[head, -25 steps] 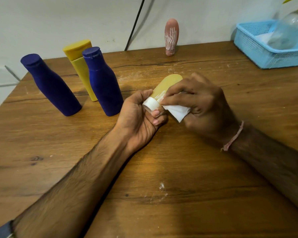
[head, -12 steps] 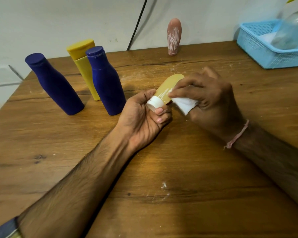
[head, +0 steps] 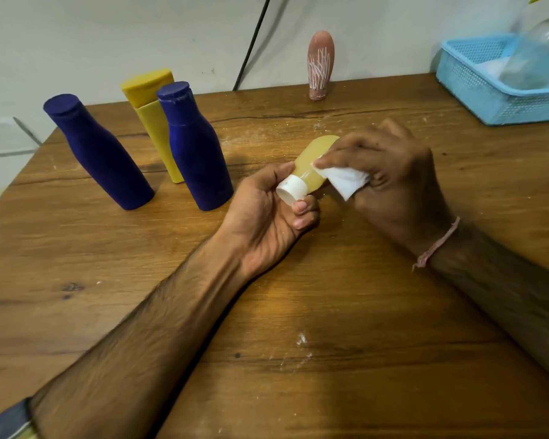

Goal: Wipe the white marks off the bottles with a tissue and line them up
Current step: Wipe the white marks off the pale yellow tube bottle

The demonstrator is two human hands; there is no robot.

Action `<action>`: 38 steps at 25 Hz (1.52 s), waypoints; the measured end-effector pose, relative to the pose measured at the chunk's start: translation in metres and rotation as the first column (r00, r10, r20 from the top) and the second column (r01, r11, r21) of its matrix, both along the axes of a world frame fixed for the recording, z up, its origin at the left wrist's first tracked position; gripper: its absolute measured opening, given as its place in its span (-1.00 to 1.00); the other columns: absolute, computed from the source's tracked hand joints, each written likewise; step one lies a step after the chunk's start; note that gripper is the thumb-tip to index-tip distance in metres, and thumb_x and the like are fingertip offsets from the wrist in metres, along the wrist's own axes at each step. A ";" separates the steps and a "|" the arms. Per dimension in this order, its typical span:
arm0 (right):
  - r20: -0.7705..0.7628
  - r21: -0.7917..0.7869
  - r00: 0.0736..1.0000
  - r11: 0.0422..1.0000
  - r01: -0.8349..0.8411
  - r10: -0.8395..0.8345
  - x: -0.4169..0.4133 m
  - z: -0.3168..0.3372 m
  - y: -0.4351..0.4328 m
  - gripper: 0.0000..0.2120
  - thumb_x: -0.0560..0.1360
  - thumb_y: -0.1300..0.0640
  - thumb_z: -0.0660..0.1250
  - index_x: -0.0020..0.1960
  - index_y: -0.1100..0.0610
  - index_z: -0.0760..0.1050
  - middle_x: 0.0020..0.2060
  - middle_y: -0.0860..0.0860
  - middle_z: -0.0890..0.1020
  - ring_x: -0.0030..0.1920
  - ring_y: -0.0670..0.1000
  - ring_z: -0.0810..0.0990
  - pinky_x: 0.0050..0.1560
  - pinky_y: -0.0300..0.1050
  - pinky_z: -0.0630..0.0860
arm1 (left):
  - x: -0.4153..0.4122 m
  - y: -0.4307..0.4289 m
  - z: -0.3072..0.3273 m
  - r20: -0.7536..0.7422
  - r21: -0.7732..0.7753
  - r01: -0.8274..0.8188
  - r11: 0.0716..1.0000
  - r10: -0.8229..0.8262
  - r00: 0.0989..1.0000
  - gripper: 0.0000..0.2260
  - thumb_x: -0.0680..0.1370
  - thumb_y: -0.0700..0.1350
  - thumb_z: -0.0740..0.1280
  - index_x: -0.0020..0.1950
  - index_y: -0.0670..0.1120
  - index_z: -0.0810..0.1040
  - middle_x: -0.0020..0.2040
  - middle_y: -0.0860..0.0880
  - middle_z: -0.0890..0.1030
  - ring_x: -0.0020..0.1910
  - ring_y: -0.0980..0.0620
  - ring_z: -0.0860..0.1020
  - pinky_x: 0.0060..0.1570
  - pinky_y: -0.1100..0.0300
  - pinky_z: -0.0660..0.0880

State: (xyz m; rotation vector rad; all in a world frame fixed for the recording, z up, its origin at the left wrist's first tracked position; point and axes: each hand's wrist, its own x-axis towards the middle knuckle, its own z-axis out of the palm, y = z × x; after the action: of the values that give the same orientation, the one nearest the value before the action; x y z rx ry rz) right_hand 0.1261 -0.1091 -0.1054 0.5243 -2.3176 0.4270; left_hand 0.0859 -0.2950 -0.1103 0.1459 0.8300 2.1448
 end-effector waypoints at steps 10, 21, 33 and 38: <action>0.006 -0.010 1.000 1.000 -0.027 0.027 0.000 0.000 -0.002 -0.76 0.48 0.26 0.40 0.12 0.16 0.70 0.05 0.09 0.70 -0.03 0.16 0.54 -0.14 -0.01 0.43 | 0.000 0.001 -0.005 -0.122 -0.066 -0.025 0.997 0.017 0.992 -0.76 0.68 -0.11 0.11 0.27 -0.21 0.37 -0.10 -0.12 0.47 -0.35 0.09 0.36 -0.37 0.23 0.26; -0.073 -0.041 0.996 0.998 0.053 -0.056 0.002 0.001 0.004 -0.76 0.49 0.28 0.41 0.14 0.20 0.69 0.06 0.14 0.70 0.04 0.19 0.60 -0.06 0.06 0.53 | 0.000 0.003 0.000 -0.122 -0.055 -0.067 0.996 0.060 0.991 -0.75 0.69 -0.13 0.10 0.30 -0.19 0.41 0.02 -0.16 0.54 -0.25 0.02 0.41 -0.24 0.17 0.27; -0.132 -0.150 0.991 0.989 0.020 -0.040 0.006 0.004 0.001 -0.77 0.50 0.29 0.50 0.15 0.26 0.68 0.09 0.18 0.69 0.12 0.14 0.65 0.11 0.01 0.61 | 0.009 0.006 0.003 -0.225 -0.169 -0.106 0.980 0.066 0.972 -0.71 0.72 -0.07 0.12 0.27 -0.24 0.48 -0.07 -0.18 0.62 -0.32 0.02 0.47 -0.28 0.16 0.35; -0.118 -0.173 0.992 0.985 0.011 -0.031 0.005 0.005 0.000 -0.77 0.54 0.19 0.41 0.15 0.24 0.68 0.08 0.18 0.69 0.11 0.15 0.64 0.09 0.06 0.61 | 0.010 0.007 0.001 -0.337 -0.234 -0.085 0.968 0.001 0.941 -0.62 0.74 0.06 0.07 0.23 -0.24 0.43 -0.19 -0.09 0.56 -0.35 0.06 0.33 -0.37 0.19 0.26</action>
State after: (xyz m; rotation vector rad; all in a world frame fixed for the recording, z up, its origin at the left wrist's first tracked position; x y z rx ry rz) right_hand 0.1307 -0.1096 -0.1008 0.4286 -2.1449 0.5643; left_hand 0.0961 -0.2877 -0.1089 0.3753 1.3002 2.0655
